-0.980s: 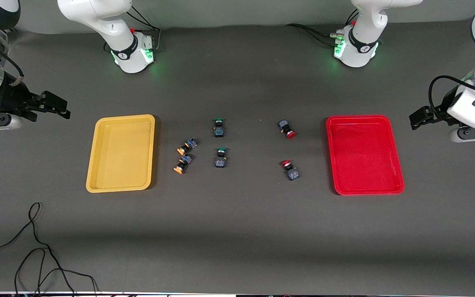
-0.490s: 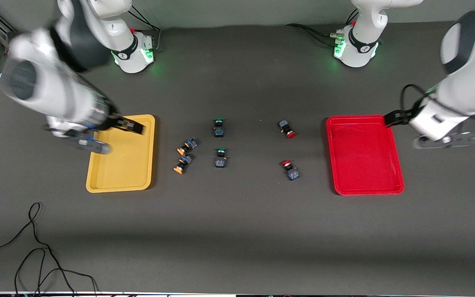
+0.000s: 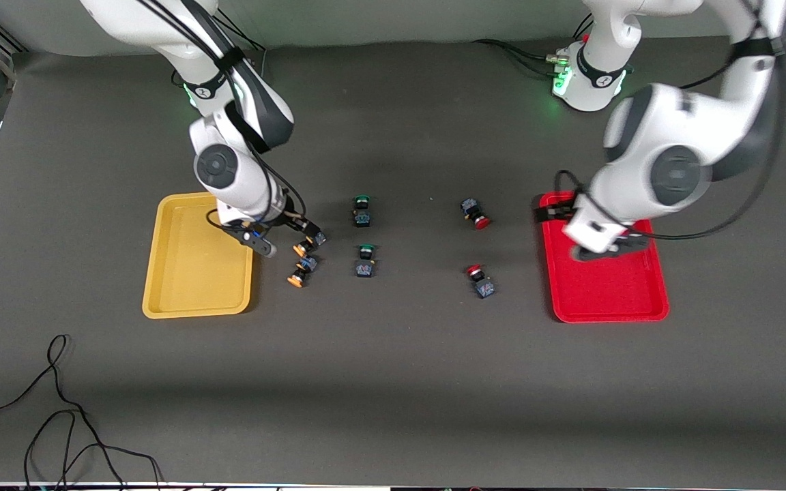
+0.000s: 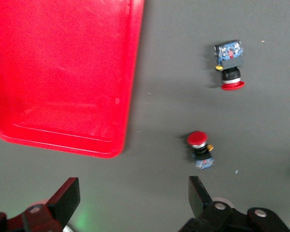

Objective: Place red and yellow buttons in trays
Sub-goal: 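Grasp the yellow button with the right gripper while the left gripper grasps red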

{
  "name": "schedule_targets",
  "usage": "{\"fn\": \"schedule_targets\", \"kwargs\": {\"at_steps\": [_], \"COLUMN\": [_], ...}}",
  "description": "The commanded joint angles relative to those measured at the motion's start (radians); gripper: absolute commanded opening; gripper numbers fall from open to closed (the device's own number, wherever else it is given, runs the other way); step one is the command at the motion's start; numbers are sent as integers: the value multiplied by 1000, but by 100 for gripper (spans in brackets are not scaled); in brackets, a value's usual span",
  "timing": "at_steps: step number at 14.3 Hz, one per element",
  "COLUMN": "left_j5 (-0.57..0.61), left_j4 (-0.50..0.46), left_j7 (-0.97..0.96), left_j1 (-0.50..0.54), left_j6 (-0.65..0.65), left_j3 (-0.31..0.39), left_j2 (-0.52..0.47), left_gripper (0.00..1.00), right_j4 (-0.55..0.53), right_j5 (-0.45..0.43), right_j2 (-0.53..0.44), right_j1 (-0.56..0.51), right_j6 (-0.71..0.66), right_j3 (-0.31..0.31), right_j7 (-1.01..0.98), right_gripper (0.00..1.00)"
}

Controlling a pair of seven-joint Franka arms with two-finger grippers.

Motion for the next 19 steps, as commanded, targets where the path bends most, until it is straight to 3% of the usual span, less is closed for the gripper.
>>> {"fn": "schedule_targets", "kwargs": {"at_steps": [1,5,6,8,11,12,13,15,17,19], "left_j5": [-10,-44,-44,-45,-50,-51,-54,-76,-77,-76], "left_j4": [-136,-191,-199,-200,-199,-200,-199,-196,-185,-129], "left_j7": [-181,-324,-338,-365,-382,-384,-384,-392,-404,-387], "left_j1": [-130,-242,-247,-264,-279,-279,-279,-276,-263,-226], "left_j6": [183,391,437,501,547,554,553,535,490,353], "left_j3": [12,7,6,6,4,4,4,4,6,18], "left_j2": [34,166,197,249,285,286,286,268,230,178], "left_gripper": [99,95,95,89,71,63,46,5,0,0], "right_j4": [18,16,12,10,12,12,12,19,35,36], "right_j5": [0,-1,-1,-1,0,0,0,-1,11,13], "right_j2": [82,148,152,162,172,165,152,83,-20,-95], "right_j1": [-4,-3,-3,-4,-7,-11,-14,-33,-57,-57], "right_j6": [81,146,148,157,163,157,140,41,-111,-215], "right_j3": [-1,-1,-1,-3,-3,-3,-4,-18,-76,-189], "right_j7": [66,88,88,87,88,87,85,64,-42,-202], "right_gripper": [100,99,92,65,26,15,9,9,9,9]}}
